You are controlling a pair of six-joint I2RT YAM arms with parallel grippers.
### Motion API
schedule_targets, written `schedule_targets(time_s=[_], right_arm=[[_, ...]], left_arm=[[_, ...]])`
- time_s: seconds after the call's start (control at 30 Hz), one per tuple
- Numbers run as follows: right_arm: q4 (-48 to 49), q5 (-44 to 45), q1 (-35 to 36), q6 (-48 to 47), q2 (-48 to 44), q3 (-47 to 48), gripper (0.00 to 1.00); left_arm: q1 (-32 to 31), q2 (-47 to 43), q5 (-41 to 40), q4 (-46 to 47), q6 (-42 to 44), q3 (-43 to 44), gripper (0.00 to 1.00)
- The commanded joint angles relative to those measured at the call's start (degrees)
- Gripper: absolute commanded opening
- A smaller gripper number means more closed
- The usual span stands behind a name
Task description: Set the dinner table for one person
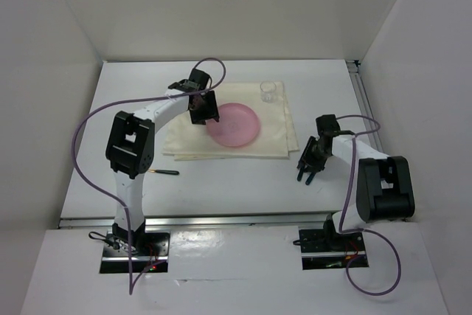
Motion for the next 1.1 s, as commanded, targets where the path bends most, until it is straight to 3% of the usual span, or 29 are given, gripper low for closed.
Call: schedule_targets(time_s=[0.0,0.07,0.1,0.2,0.4,0.57,0.63,0.83,1.07], right_arm=[[1.04,2.39,1.17,1.13,1.36,0.72,0.39],[0.52,3.08,1.7,1.14,1.88,1.24,0.31],[0.51,3.09,1.7,1.75,1.88,1.25,0.19],[-1.85,6.25,2.22,2.28,-0.39,2.65,0.03],[-7.39,11.26,2.75,1.06,-7.25,8.88,0.0],[-9.24,10.13,3.27,-2.28,-7.35,16.78,0.0],[-9.24,6.01,3.8,-5.62,-5.68,18.99,0.0],[-10.48,1.6,8.46,-10.8,3.63,28.75,0.0],[-9.95,-0.95,13.29,-11.52,13.12,33.67,0.0]], left_arm=[[-0.14,1.36,0.61,-0.46,1.63,2.7,0.66],[-0.14,1.89,0.09,-1.08,1.63,3.23,0.65],[-0.14,2.5,0.08,-1.08,1.63,3.23,0.63],[-0.14,3.99,0.08,-1.08,1.63,3.23,0.58],[-0.14,5.93,0.61,-1.61,2.16,4.29,0.44],[-0.14,6.46,0.09,-2.22,2.16,4.9,0.18],[-0.14,5.85,0.08,-2.22,1.55,5.51,0.12],[0.38,4.0,-2.46,-4.06,0.5,8.24,0.01],[0.91,4.0,-3.79,-5.83,-0.04,11.32,0.0]])
